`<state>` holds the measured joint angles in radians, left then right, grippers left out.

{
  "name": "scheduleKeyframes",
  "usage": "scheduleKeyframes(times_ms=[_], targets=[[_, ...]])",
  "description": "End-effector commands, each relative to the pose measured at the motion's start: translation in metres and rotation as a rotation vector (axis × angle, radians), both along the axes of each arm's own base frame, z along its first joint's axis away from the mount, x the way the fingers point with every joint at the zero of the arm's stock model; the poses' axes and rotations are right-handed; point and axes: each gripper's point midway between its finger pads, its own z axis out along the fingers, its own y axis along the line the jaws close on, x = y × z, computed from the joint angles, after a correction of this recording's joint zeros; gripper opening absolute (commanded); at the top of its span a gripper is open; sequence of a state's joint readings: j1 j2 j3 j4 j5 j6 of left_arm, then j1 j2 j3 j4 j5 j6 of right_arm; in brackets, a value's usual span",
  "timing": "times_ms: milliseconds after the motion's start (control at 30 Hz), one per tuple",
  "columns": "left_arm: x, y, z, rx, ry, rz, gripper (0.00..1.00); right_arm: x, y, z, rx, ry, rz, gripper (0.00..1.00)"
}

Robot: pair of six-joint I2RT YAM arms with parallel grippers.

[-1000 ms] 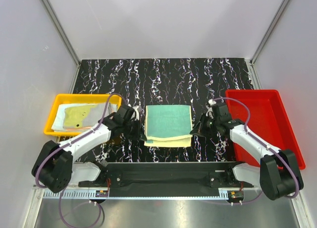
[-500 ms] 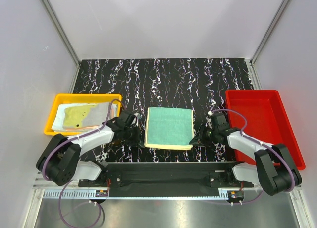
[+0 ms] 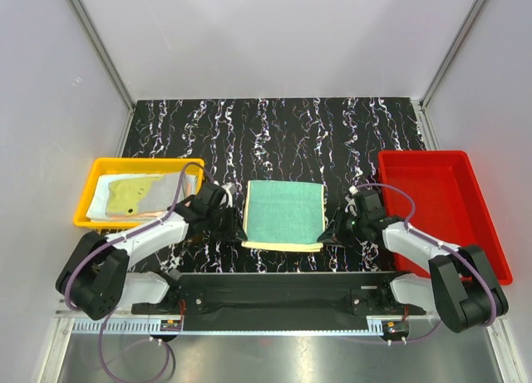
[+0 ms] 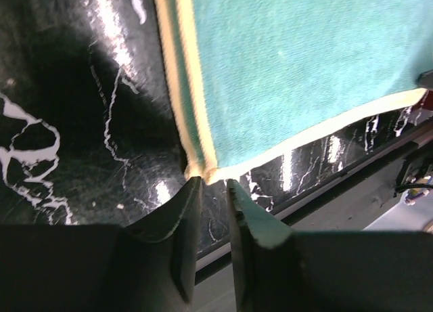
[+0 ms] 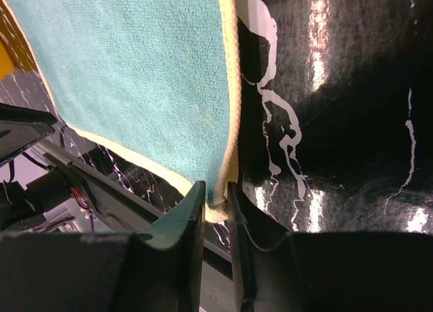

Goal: Fold and stack the towels
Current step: Fold the towel

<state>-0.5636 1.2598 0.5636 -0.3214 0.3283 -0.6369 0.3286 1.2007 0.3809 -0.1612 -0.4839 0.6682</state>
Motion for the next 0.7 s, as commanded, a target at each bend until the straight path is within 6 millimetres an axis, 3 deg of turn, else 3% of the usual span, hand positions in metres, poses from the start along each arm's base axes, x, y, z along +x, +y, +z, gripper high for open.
scheduleKeyframes(times_ms=[0, 167, 500, 667], targets=[[0.016, -0.017, 0.014, -0.073, -0.070, -0.028, 0.28, 0.002, 0.004, 0.006, 0.016, -0.031, 0.013, 0.25], [0.018, -0.014, 0.000, -0.034, -0.045, -0.018, 0.29, 0.004, 0.004, 0.009, 0.018, -0.046, 0.011, 0.25], [0.019, -0.018, -0.003, -0.048, -0.040, -0.025, 0.28, 0.004, 0.004, 0.008, 0.016, -0.047, 0.013, 0.24], [0.020, -0.017, 0.000, -0.041, -0.042, -0.026, 0.12, 0.003, 0.004, 0.006, 0.013, -0.042, 0.014, 0.22]])
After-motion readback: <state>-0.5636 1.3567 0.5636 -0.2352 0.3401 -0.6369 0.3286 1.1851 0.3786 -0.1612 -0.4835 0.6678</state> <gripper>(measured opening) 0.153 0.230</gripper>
